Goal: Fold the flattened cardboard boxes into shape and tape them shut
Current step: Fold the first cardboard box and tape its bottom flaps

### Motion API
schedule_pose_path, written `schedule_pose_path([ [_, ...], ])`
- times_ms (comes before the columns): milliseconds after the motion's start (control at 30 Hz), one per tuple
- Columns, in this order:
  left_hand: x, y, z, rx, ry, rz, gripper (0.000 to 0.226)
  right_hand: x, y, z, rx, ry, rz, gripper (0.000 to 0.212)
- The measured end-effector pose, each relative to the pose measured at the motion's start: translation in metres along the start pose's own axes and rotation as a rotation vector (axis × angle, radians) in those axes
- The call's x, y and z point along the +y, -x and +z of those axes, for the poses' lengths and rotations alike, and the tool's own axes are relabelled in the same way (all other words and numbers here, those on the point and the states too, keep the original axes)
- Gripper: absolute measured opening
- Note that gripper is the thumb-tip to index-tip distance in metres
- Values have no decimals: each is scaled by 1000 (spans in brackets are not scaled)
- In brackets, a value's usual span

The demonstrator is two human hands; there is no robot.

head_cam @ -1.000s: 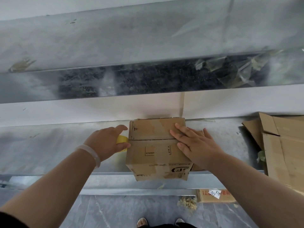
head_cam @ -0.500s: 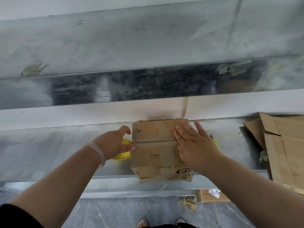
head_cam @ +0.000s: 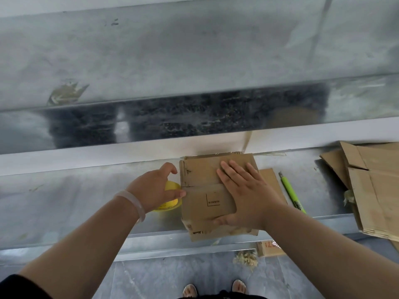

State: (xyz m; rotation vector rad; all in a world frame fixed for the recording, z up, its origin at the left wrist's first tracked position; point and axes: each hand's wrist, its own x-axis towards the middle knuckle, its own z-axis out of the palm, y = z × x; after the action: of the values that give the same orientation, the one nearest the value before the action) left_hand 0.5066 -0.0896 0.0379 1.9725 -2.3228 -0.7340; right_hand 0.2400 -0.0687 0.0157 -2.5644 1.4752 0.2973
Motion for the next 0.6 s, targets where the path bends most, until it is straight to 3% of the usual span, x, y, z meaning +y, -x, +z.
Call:
schedule_pose_path([
  [367, -7, 1, 3, 41, 49, 85, 40, -5, 2, -4, -11, -13, 38, 129],
  [600, -14, 2, 4, 55, 136, 110, 35, -6, 2, -5, -41, 30, 29, 120],
])
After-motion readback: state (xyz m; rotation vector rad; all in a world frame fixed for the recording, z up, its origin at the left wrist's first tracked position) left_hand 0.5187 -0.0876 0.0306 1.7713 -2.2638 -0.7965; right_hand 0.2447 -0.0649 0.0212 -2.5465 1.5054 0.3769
